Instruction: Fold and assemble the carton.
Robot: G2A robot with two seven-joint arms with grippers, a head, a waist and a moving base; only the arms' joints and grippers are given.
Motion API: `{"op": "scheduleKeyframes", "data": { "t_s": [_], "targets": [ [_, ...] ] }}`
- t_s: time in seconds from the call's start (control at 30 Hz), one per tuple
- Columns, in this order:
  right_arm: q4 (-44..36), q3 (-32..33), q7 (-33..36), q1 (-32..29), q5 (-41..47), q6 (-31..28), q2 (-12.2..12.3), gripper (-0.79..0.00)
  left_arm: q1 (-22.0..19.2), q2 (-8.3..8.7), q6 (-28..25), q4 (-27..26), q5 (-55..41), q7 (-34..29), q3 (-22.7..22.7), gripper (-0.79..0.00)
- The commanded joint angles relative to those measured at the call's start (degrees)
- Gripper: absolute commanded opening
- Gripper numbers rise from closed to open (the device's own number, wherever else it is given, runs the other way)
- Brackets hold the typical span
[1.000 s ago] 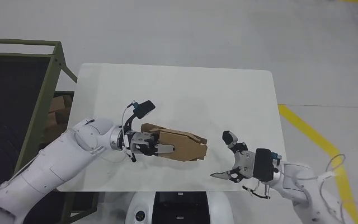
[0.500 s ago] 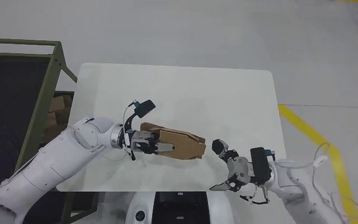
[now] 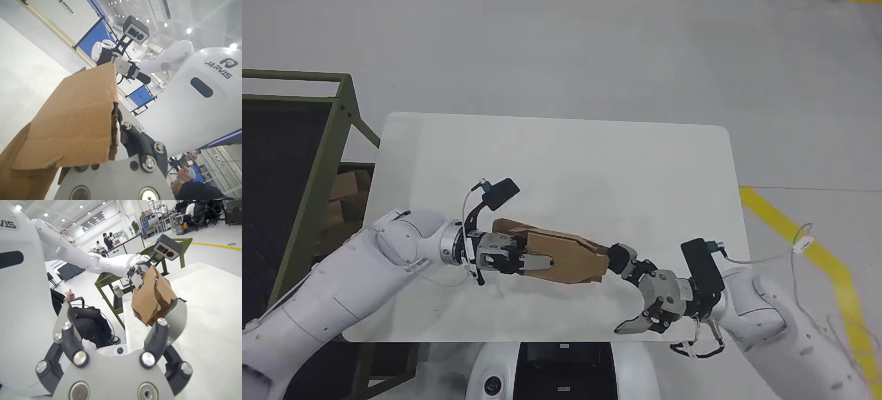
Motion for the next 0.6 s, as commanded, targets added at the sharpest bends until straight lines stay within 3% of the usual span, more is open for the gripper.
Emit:
{"op": "scheduleKeyframes", "data": {
  "t_s": [0.0,0.57],
  "targets": [
    [0.03,-0.80,1.83,0.83,2.21,0.00,0.34,-0.025,0.02,-0.03,-0.11,0.06,0.11,0.11,-0.08,-0.785],
    [-5.28,-4.88,8.00,5.08,9.94,0.00,2.33,-0.009,0.15,-0.89,0.41,1.09,1.43,-0.40,-0.64,-0.785]
  ]
}}
